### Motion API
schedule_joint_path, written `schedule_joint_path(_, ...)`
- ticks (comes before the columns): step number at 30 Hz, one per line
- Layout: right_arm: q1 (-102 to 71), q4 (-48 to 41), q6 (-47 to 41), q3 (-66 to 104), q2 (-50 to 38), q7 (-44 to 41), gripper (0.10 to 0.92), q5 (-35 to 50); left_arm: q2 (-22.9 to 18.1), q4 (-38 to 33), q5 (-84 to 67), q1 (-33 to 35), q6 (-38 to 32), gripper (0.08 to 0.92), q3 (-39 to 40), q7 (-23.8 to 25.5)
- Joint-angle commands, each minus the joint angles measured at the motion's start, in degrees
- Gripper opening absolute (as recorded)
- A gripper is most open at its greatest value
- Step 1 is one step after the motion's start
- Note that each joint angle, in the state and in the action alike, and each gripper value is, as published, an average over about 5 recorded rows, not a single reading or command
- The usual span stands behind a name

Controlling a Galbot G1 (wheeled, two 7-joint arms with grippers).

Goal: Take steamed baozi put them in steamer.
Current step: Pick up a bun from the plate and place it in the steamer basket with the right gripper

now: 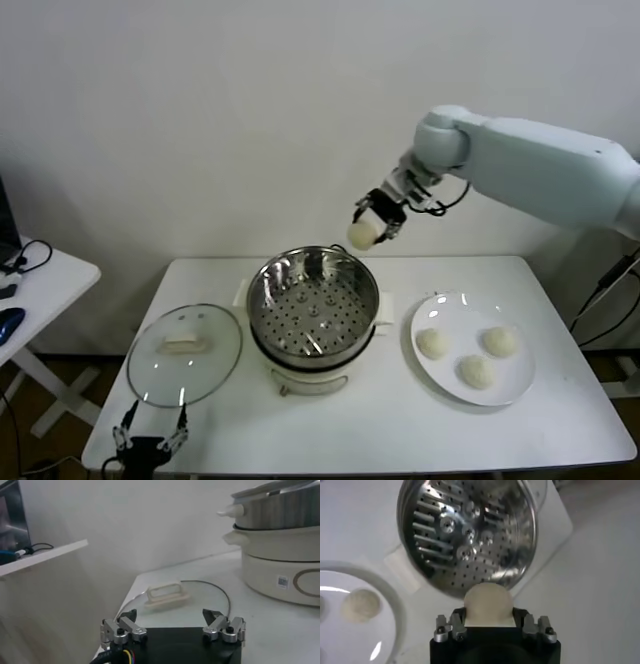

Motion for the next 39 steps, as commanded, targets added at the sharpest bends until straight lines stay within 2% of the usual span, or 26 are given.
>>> schedule_joint_path(1, -1.1, -7.8, 12.8, -3.4, 13.7, 2.2, 0.571, -5.2, -0.1, 0.3, 0.0, -0.1, -0.1, 0.823, -0.1, 0.0)
schedule_joint_path(12, -10.5, -17.9, 17.9, -3.4, 17.7, 3.0, 0.549, -12.7, 0.0, 0.8, -0.2, -0.6, -0.3, 0.823, -0.8, -0.1)
schedule_joint_path(22, -15.0, -22.1, 19.2, -1.9, 18.4, 3.2, 0.535, -17.7, 0.0, 1.7, 0.0, -0.9, -0.6, 0.823, -1.0, 0.0)
schedule_joint_path(33, -16.6, -25.7, 20.9, -1.0, 19.6, 3.8, 0.535, -19.5, 0.1, 2.2, 0.0, -1.3, -0.6, 0.823, -0.9, 0.0)
schedule_joint_path(36, -16.5, -25.6, 21.2, -0.7, 19.5, 4.1, 0.553, -19.2, 0.1, 2.3, 0.0, -1.4, -0.6, 0.823, -0.9, 0.0)
schedule_joint_path(39, -15.6, -24.3, 21.2, -0.7, 18.8, 4.3, 0.615, -17.7, 0.1, 2.3, 0.0, -1.4, -0.7, 0.823, -0.9, 0.0)
